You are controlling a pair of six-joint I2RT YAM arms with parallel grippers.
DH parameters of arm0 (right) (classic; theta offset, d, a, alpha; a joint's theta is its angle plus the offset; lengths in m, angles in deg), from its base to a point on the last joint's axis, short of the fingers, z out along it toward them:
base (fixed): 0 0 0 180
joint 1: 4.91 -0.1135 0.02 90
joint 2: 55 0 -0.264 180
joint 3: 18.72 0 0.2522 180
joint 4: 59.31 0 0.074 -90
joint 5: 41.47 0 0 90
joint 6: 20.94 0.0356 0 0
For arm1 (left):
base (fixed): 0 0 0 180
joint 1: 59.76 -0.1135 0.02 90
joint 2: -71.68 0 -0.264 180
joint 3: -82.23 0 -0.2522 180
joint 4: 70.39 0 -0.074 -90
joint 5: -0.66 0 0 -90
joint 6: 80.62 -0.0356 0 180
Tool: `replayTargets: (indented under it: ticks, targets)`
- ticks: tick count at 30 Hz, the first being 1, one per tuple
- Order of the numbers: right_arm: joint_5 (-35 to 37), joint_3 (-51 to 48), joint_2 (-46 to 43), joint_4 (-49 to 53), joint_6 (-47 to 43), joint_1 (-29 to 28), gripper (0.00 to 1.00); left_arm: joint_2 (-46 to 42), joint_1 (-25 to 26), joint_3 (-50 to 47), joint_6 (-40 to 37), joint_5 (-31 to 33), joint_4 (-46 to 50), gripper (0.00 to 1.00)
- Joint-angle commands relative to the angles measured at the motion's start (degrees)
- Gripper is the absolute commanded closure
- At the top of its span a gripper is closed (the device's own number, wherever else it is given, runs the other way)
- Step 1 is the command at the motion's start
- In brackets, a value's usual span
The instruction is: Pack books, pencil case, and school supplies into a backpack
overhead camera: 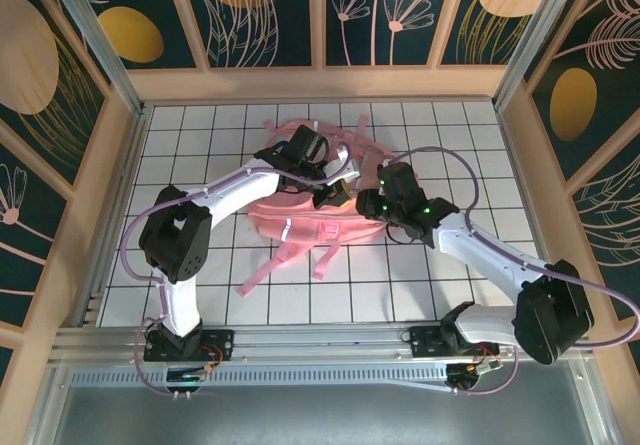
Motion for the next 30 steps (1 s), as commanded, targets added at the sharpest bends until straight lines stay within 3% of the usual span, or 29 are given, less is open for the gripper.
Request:
replayTargets:
  ticks: [1,5,7,12,17,19,25,30]
  targets:
    - [1.3,1.6,0.6,-3.9,-4.5,-0.1,0.71,-3.1,0.1,-0.6,2.5,-6.7,-0.8,1.00]
    - [-3.1,-0.7,-0.6,-6.6,-8.3,1.1,0.72,-3.9,-0.4,-1.8,2.5,-7.6,-2.4,1.00]
    - [-5.9,-1.5,-0.6,-6.9,-8.8,1.9,0.66,-4.7,-0.5,-2.6,2.4,-7.6,-3.6,1.00]
    - [-1.2,-3.7,-1.5,-3.9,-2.1,2.5,0.63,-5.2,-1.0,-2.4,2.5,-7.3,-3.4,1.00]
    - [-4.0,-5.1,-1.4,-8.9,-2.0,2.0,0.65,-5.9,-1.0,-3.2,2.4,-7.9,-4.3,1.00]
    - [-5.7,-4.7,-0.4,-10.6,-3.8,1.9,0.70,-6.0,-1.0,-3.6,1.9,-8.1,-4.5,1.00]
    - [-2.3,-1.4,0.1,-6.7,-6.7,1.8,0.99,-7.0,-1.1,-5.2,-1.2,-5.7,-3.5,1.00]
    - [-0.4,0.6,-2.0,-0.3,-9.9,3.7,1.00,-9.9,-2.0,-8.2,-10.7,-2.6,-0.8,1.00]
